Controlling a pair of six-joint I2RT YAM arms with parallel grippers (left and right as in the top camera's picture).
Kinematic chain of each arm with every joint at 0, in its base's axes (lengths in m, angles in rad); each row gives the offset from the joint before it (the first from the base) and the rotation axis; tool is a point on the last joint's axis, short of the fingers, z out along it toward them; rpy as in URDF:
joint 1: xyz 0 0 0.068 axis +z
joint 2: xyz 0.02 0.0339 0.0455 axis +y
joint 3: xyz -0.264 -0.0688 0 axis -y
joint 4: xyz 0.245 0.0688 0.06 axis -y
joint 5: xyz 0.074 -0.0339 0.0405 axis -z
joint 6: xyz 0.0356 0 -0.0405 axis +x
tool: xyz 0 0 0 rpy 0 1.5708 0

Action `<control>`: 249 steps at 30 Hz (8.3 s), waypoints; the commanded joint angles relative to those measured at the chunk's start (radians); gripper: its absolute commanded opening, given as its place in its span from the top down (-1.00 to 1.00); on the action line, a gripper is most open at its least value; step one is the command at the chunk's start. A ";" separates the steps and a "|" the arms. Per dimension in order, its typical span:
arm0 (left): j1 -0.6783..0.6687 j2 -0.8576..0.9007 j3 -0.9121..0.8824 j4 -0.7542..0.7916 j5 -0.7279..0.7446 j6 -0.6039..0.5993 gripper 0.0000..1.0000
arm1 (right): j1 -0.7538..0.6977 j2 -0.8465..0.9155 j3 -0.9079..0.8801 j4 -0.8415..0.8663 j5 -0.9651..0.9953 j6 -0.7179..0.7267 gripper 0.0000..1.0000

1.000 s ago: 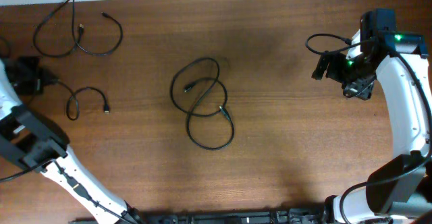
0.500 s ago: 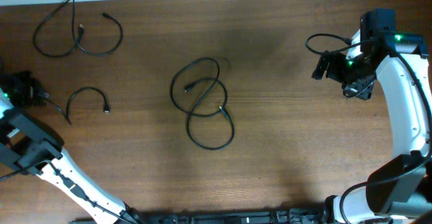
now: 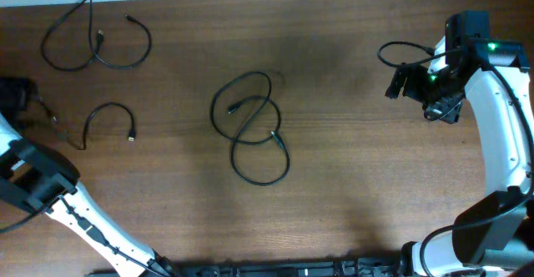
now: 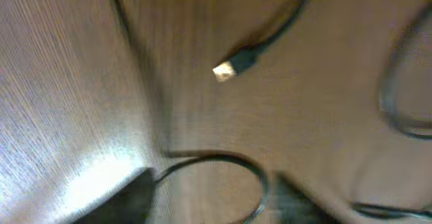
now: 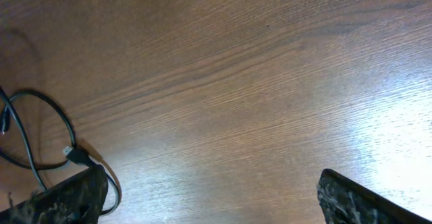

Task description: Untangle cables

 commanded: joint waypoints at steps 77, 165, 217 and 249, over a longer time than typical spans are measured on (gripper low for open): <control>-0.422 -0.500 -0.657 0.075 -0.179 0.274 -0.80 | -0.003 -0.007 0.008 -0.001 0.013 -0.006 -0.97; -0.206 -0.635 -1.227 1.735 1.079 -0.401 1.00 | -0.003 -0.007 0.008 -0.001 0.013 -0.006 -0.97; 0.019 -0.525 -1.227 1.140 0.283 0.147 1.00 | -0.003 -0.007 0.008 -0.001 0.013 -0.006 -0.97; 0.056 -0.587 -1.118 1.120 0.178 0.267 -0.50 | -0.003 -0.007 0.008 -0.001 0.013 -0.006 -0.97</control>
